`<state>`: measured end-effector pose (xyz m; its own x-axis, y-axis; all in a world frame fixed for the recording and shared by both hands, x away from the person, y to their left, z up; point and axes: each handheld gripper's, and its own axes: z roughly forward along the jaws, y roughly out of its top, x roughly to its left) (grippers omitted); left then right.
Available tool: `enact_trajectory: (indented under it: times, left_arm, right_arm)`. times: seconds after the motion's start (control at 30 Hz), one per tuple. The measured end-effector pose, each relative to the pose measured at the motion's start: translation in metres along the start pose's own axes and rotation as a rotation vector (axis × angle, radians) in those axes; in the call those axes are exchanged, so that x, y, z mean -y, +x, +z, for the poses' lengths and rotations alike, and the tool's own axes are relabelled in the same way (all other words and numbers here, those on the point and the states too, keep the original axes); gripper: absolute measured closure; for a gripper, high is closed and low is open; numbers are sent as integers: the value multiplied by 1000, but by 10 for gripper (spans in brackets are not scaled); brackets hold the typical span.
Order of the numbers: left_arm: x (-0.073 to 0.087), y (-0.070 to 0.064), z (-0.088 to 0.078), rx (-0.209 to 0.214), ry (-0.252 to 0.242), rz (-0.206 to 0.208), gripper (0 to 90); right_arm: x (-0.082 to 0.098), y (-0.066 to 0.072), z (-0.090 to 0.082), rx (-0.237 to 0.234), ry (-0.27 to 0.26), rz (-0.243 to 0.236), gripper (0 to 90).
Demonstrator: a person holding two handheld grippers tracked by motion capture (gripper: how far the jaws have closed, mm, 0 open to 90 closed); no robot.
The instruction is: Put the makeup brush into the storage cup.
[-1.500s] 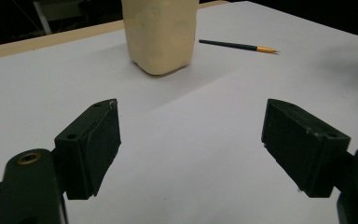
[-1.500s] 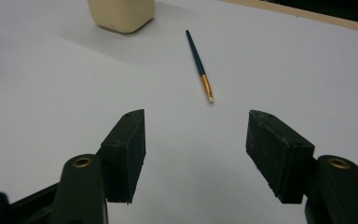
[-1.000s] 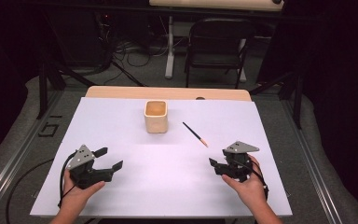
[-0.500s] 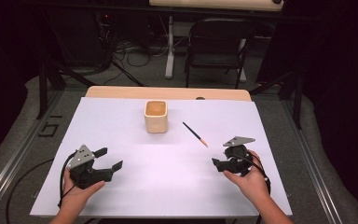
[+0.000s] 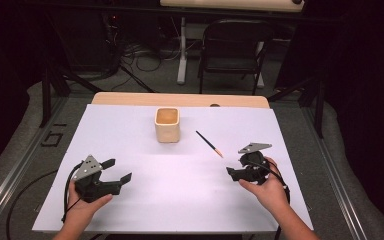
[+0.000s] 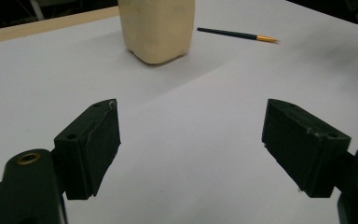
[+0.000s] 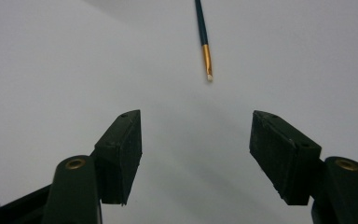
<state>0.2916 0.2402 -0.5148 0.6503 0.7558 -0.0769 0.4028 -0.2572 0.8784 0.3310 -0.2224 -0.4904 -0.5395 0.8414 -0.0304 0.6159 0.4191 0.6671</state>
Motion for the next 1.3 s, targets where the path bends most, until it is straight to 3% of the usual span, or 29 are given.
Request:
enact_trajectory:
  times: [0.47,0.8,1.3]
  left_arm:
    - [1,3,-1,-4,6,-22,199]
    - [1,3,0,-3,10,-15,199]
    - [1,4,0,-8,23,-23,201]
  right_arm:
    - [-29,0,10,18,32,-46,300]
    - [-43,-8,21,-16,50,8,282]
    - [-53,-16,23,-28,153,5,286]
